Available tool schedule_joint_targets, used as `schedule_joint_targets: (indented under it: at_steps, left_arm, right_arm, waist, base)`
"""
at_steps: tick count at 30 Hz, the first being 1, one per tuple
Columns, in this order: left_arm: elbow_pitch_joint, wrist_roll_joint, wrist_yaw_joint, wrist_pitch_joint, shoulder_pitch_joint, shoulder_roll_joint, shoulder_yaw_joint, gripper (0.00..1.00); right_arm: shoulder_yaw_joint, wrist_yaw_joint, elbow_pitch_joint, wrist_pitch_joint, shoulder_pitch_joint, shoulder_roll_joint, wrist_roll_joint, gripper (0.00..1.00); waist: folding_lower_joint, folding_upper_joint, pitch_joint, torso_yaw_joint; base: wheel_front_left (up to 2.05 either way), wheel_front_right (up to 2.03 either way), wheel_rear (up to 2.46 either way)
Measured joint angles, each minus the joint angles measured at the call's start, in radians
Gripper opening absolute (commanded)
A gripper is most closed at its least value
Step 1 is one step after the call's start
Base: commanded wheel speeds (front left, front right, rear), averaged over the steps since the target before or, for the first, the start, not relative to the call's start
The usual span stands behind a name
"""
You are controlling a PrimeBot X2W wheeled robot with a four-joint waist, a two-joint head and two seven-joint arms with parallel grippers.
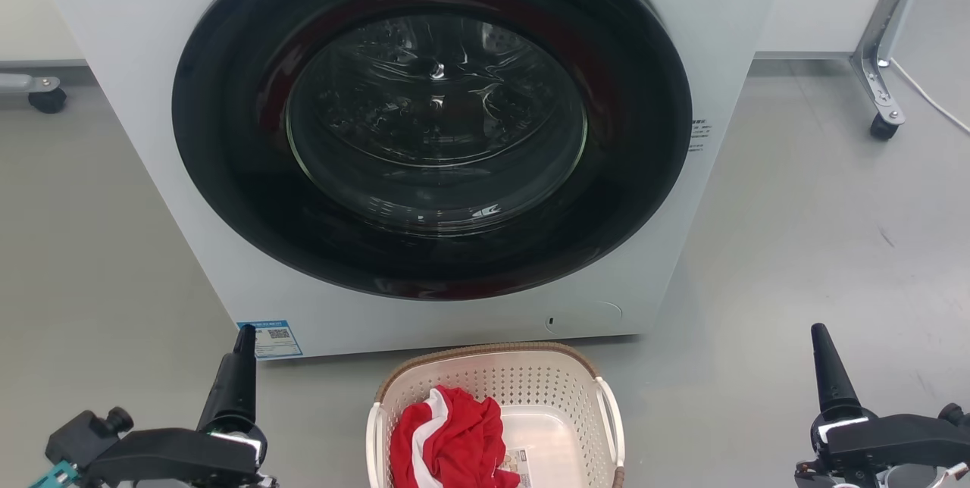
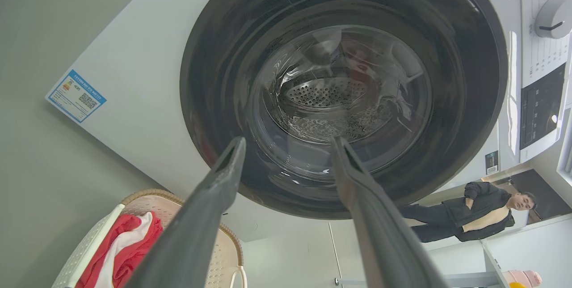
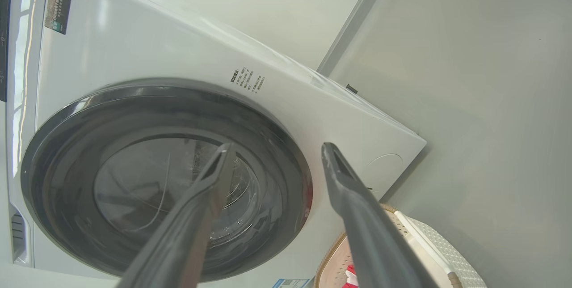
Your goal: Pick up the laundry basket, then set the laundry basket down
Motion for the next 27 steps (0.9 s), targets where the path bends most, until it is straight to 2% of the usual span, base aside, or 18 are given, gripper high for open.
schedule_joint_targets:
  at_steps: [15,27]
  left_arm:
    - [-0.065,0.286,0.051,-0.05,-0.013,0.047,-0.086,1.0]
    - [-0.085,0.439,0.078,-0.089,-0.013,0.064,-0.137,1.0]
  right_arm:
    - [0.094,-0.049,-0.039,-0.05,-0.004,-0.053,-0.288,1.0]
    - [0.148,-0.078,-0.058,-0.089,-0.006,-0.07,-0.455,1.0]
  waist:
    - [0.0,0.0,-0.002,0.002]
    - [0.0,0.0,0.002,0.002]
  base:
    - [0.0,0.0,0.0]
    - [0.0,0.0,0.0]
